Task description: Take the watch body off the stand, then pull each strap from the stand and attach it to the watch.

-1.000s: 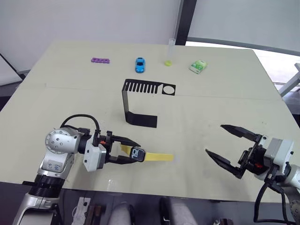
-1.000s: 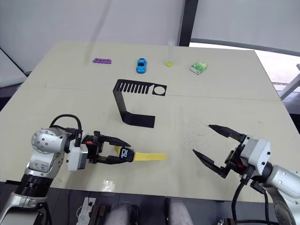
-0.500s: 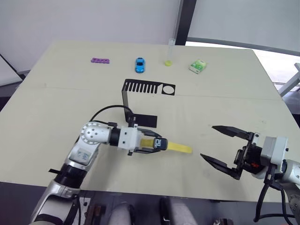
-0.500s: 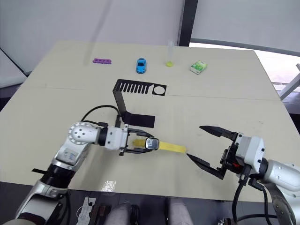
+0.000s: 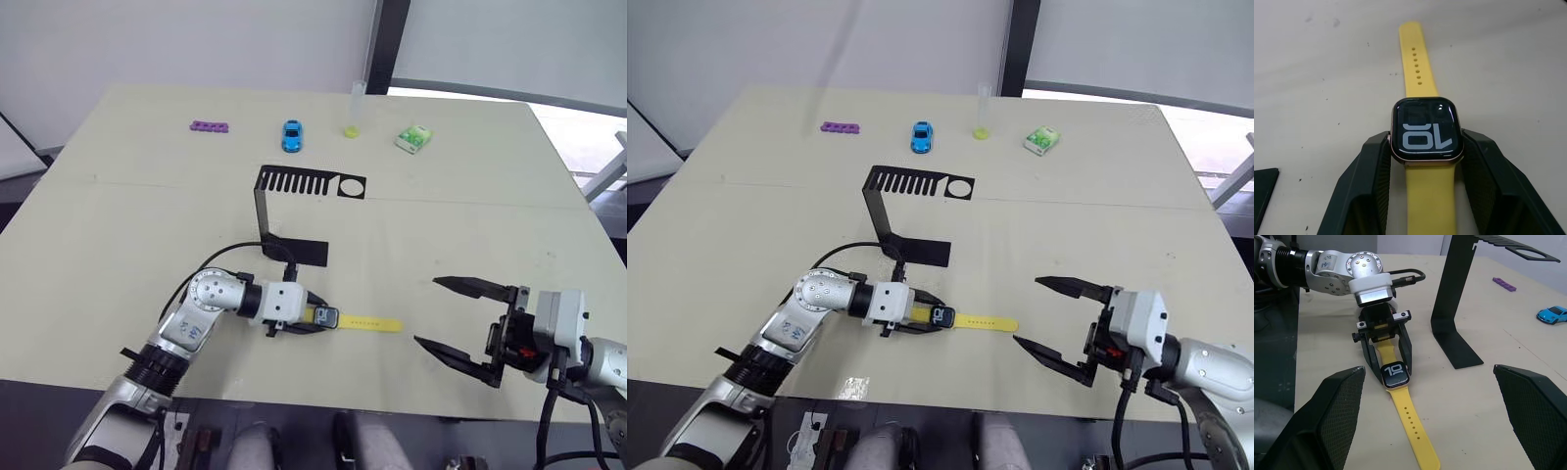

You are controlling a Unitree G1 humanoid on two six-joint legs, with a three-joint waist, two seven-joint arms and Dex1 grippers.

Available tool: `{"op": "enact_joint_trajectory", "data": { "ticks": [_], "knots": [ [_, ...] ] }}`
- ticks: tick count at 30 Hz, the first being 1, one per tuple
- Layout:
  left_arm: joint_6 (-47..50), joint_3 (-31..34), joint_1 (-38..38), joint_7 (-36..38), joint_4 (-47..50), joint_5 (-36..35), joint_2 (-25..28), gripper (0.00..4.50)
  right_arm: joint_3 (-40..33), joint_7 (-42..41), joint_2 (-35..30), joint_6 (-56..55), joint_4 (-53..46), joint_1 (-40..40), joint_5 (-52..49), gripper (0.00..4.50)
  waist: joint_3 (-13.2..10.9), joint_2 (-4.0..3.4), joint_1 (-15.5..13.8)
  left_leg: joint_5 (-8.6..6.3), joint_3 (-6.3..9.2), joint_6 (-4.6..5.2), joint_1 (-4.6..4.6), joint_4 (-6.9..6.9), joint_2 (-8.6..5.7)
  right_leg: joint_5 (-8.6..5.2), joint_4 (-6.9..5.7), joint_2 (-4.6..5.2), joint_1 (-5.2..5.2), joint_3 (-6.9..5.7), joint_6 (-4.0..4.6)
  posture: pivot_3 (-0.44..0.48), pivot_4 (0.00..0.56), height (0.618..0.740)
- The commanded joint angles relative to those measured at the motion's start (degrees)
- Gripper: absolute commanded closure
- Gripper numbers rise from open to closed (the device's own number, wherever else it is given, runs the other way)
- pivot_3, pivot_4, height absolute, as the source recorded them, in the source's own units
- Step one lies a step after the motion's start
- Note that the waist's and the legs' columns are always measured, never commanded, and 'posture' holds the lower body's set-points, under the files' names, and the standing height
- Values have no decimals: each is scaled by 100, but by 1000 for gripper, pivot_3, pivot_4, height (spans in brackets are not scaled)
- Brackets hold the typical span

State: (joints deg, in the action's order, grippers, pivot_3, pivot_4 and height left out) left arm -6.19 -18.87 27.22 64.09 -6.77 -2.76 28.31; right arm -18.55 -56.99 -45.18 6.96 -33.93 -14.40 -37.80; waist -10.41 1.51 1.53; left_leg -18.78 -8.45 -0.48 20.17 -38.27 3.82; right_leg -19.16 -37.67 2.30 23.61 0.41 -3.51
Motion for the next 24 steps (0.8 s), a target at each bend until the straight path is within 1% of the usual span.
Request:
{"op": "enact_joint_trajectory", "data": {
  "ticks": [1, 3, 4, 7, 9, 10, 11, 13, 15, 17, 19, 21, 24],
  "knots": [
    [-125, 190, -90, 75, 275, -299, 29, 1408, -71, -129, -94, 42, -132, 96, -70, 0, 0, 0, 4, 0, 0, 0, 0, 0, 0, 0, 0, 0, 0, 0, 0, 0, 150, 740],
    [-262, 398, -252, 177, 459, -545, 168, 450, -85, -228, -146, 57, -22, 158, -41, 0, 0, 0, 8, 0, 0, 0, 0, 0, 1, 0, 0, -1, 1, 0, 0, 0, 150, 740],
    [-382, 533, -359, 233, 559, -684, 254, 85, -124, -293, -181, 57, 68, 190, -35, 0, 0, 0, 22, 0, 0, 0, 0, 0, 1, 0, 0, -1, 1, 0, 0, 0, 150, 740],
    [-367, 1162, -945, 625, 1023, -1370, 841, 85, -334, -692, -425, -86, 514, 276, 80, 0, 0, 0, 47, 0, -1, -1, -3, 2, 5, 0, -2, -2, 1, 2, 1, 0, 150, 740],
    [-287, 1643, -1423, 734, 1264, -1693, 1263, 85, -572, -919, -562, -199, 915, 327, 123, 0, 0, -1, 48, 0, -3, -1, -6, 5, 6, -2, -4, 0, 1, 1, 4, 0, 150, 740],
    [-287, 1902, -1673, 719, 1349, -1779, 1452, 85, -695, -1049, -631, -279, 1129, 342, 156, 0, -1, -1, 37, 0, 0, -1, -7, 6, 5, -3, -3, 3, -1, -1, 5, 0, 150, 740],
    [-218, 2322, -2055, 633, 1419, -1830, 1672, 85, -838, -1261, -742, -446, 1402, 317, 268, 0, -1, -2, 22, 0, -1, 0, -6, 5, 5, -3, -2, 4, 0, -1, 5, 0, 150, 740],
    [-225, 3057, -2721, 414, 1422, -1732, 1984, 85, -1062, -1611, -908, -771, 1928, 273, 490, 0, -1, -1, 19, -3, 0, 5, -5, 6, 2, -3, 3, 8, -1, -2, 5, 0, 150, 740],
    [-241, 3716, -3229, -98, 1290, -1317, 2153, 85, -1245, -1829, -1040, -1079, 2509, 305, 676, 0, -1, -1, 14, -5, 0, 9, -6, 11, 2, -3, 12, 10, -4, -5, 5, 0, 150, 740],
    [-119, 4208, -3564, -263, 1218, -1325, 2261, 85, -1315, -1937, -1125, -1325, 3015, 435, 814, 0, -1, -1, 2, -7, -1, 13, -6, 10, -2, -2, 18, 14, -6, -6, 4, 0, 150, 740],
    [-61, 4576, -3694, -391, 964, -1415, 2283, 85, -1267, -1899, -1123, -1474, 3357, 620, 913, 0, -1, -1, 6, -9, 0, 16, -6, 11, -3, -2, 20, 17, -10, -8, 4, 0, 150, 740],
    [-61, 4769, -3802, -480, 829, -1418, 2249, 85, -1144, -1879, -1090, -1651, 3698, 875, 1014, 0, -1, -1, 14, -9, -2, 16, -7, 12, -3, -2, 20, 16, -9, -9, 4, 0, 150, 740],
    [-276, 4742, -3777, -686, 784, -1217, 2179, 85, -897, -1855, -949, -1905, 4032, 1235, 1130, 0, -1, -2, 19, -9, -4, 14, -7, 15, -2, -2, 20, 15, -7, -8, 4, 0, 150, 740]
  ]
}}
